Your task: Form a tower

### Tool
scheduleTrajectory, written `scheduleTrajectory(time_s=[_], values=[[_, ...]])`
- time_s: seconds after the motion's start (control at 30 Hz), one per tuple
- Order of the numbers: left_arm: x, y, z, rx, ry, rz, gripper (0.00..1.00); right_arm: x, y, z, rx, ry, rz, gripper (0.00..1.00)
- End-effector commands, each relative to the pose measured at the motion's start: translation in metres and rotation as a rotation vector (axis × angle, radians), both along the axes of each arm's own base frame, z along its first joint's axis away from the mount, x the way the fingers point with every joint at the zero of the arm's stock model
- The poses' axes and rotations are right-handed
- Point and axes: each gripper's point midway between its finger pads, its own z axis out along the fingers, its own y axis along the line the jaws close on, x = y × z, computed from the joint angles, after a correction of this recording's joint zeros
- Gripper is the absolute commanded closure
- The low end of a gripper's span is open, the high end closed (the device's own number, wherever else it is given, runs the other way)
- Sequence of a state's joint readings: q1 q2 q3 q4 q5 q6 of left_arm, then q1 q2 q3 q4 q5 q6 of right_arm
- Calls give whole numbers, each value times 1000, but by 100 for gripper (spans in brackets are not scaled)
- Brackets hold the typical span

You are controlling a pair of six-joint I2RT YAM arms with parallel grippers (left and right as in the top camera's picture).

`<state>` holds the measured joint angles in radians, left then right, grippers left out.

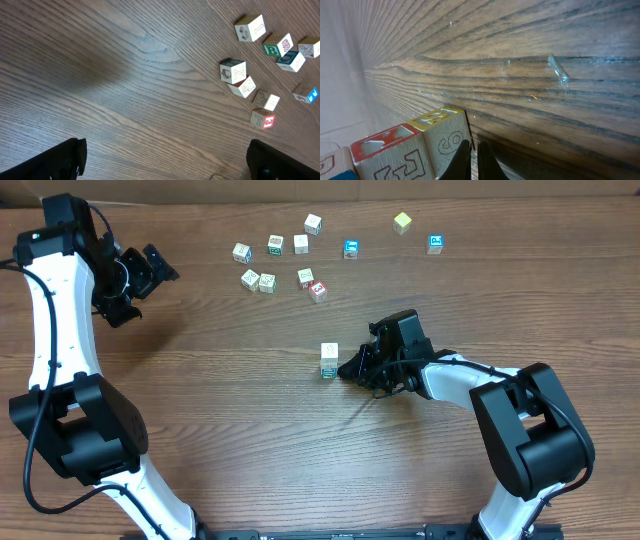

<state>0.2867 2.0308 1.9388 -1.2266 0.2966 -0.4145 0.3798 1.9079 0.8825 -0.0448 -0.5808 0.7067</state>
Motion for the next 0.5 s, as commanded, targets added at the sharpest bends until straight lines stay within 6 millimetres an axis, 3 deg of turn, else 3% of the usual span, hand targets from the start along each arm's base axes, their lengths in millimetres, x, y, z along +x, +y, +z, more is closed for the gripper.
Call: scheduleTrajectory(time_s=[0.0, 0.47], values=[[3, -3, 6, 4, -24, -24, 0, -5, 2, -5, 8, 18, 11, 96], [3, -3, 6, 4, -24, -25, 1, -9, 4, -6, 4, 27, 21, 96]])
